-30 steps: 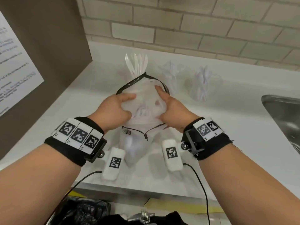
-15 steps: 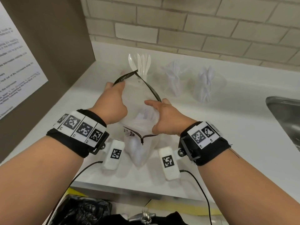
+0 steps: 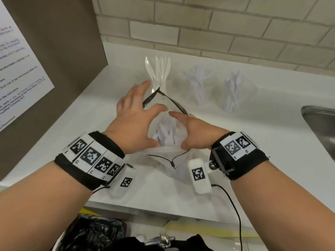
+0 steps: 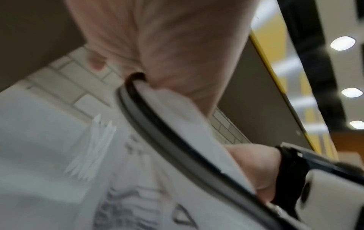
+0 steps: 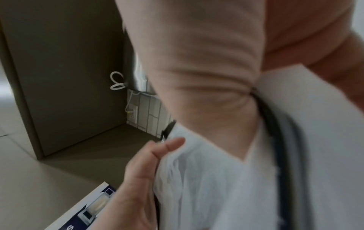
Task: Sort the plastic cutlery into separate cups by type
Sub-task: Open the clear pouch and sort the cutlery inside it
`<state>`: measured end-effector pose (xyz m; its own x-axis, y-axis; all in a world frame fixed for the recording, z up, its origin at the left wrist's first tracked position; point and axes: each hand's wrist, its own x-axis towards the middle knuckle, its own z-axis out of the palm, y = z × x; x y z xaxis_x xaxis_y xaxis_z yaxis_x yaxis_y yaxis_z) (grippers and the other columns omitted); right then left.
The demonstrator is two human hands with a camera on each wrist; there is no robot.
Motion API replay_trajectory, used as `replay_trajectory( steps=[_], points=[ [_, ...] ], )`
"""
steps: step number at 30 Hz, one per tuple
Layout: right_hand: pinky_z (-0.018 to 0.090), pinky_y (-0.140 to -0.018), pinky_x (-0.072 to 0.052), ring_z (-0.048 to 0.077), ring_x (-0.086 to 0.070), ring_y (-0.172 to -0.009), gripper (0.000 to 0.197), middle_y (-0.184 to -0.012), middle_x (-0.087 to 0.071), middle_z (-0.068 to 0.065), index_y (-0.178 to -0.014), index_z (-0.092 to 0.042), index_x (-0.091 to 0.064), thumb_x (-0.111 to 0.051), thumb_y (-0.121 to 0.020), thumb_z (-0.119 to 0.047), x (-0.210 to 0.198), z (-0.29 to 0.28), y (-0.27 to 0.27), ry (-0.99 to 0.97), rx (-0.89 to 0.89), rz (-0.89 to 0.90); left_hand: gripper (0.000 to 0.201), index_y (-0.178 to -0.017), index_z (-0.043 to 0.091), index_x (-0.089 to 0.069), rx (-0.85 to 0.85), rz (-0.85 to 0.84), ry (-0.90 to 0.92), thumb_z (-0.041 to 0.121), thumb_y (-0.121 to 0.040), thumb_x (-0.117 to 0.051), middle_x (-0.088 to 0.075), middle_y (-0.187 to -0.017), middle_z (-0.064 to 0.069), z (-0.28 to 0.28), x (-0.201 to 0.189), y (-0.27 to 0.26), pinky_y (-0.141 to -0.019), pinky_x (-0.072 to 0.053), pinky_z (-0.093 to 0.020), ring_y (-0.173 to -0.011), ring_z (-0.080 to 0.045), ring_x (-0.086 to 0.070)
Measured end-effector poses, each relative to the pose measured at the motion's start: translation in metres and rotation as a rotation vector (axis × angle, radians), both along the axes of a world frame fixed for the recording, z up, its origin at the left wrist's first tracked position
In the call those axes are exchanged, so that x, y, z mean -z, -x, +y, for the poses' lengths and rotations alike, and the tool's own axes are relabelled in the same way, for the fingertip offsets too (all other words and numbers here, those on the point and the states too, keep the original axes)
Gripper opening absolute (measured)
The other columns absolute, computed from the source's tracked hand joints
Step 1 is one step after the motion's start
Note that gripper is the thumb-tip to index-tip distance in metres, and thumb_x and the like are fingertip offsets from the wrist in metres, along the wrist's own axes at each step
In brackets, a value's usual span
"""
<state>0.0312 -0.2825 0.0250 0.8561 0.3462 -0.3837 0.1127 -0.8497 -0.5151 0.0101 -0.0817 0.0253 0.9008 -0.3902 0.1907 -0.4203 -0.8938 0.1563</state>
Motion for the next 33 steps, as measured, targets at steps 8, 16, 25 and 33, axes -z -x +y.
replay_trajectory(
  steps=[8,16,25,33],
  points=[
    [0.017,-0.082,-0.044,0.016,-0.054,-0.105,0.054,-0.125,-0.034,0.001,-0.122,-0.033,-0.060,-0.062,-0.077,-0.003,0.006,-0.013,0.009,0.150,0.018,-0.136,0.091,-0.139,0.038,-0.033,0.056,0.212,-0.426,0.065,-0.060,-0.068,-0.013,-0.148,0.005,-0.012,0.006,-0.025,-0.102,-0.026,-0.049,-0.127,-0.028,-0.039],
    [0.026,-0.060,-0.049,0.012,-0.052,-0.068,0.084,-0.130,-0.037,0.004,-0.143,-0.029,-0.029,-0.074,-0.073,-0.038,0.001,-0.009,0.019,0.309,0.086,-0.002,0.061,-0.133,0.010,-0.044,-0.145,0.281,-0.086,0.016,-0.077,-0.067,-0.025,-0.137,-0.007,-0.016,0.018,-0.021,-0.076,-0.054,-0.035,-0.080,-0.027,-0.060],
    [0.019,-0.099,-0.033,0.022,-0.043,-0.114,0.036,-0.124,-0.043,0.006,-0.120,-0.016,-0.065,-0.062,-0.085,-0.024,-0.013,0.019,0.013,0.053,0.033,-0.509,0.076,-0.144,0.010,-0.028,-0.170,0.319,0.117,0.005,-0.078,-0.065,-0.021,-0.143,-0.009,-0.013,0.018,-0.010,-0.084,-0.049,-0.029,-0.095,-0.029,-0.060],
    [0.032,-0.072,-0.043,0.023,-0.054,-0.090,0.046,-0.081,-0.053,0.000,-0.093,-0.011,-0.059,-0.056,-0.085,-0.056,0.012,0.048,-0.008,0.517,-0.148,-0.244,0.073,-0.142,0.023,-0.035,-0.137,0.379,0.046,0.009,-0.077,-0.063,-0.016,-0.144,-0.006,-0.012,0.015,0.002,-0.069,-0.045,-0.025,-0.073,-0.021,-0.059]
  ],
)
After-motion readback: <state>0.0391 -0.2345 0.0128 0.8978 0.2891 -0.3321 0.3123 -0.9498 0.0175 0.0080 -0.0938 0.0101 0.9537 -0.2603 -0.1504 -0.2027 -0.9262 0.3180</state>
